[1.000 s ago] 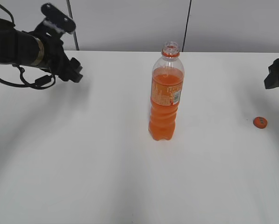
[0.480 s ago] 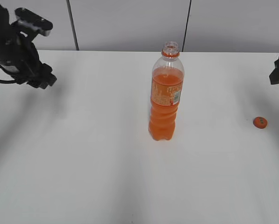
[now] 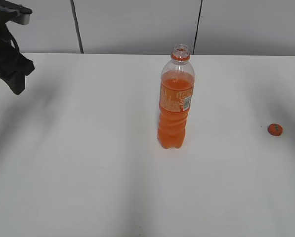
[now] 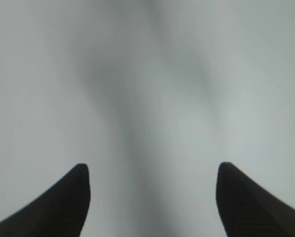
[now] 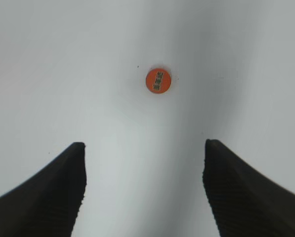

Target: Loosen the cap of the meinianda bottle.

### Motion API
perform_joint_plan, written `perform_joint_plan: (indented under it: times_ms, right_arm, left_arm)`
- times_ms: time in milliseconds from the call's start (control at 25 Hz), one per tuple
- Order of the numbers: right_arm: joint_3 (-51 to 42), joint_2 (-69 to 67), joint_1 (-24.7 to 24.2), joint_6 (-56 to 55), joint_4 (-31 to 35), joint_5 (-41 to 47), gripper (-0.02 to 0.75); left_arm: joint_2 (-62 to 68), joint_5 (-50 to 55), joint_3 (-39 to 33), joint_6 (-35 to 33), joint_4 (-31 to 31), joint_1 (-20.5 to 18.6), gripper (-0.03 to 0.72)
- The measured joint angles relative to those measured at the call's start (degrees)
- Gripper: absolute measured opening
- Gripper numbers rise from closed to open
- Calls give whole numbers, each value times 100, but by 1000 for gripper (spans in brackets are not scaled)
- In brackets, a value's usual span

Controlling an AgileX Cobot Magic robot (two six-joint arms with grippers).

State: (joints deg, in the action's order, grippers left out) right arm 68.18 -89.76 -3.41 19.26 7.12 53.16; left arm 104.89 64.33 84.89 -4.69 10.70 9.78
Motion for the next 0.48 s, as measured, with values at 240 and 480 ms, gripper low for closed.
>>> perform_joint_plan:
  times_ms: [240, 480]
  right_arm:
    - [475, 5, 0, 0, -63, 1258, 532]
    - [552, 101, 0, -5, -258, 1612, 512]
  left_arm:
    - [-36, 519, 115, 0, -213, 0, 484]
    - [-432, 542, 115, 0, -593, 0, 484]
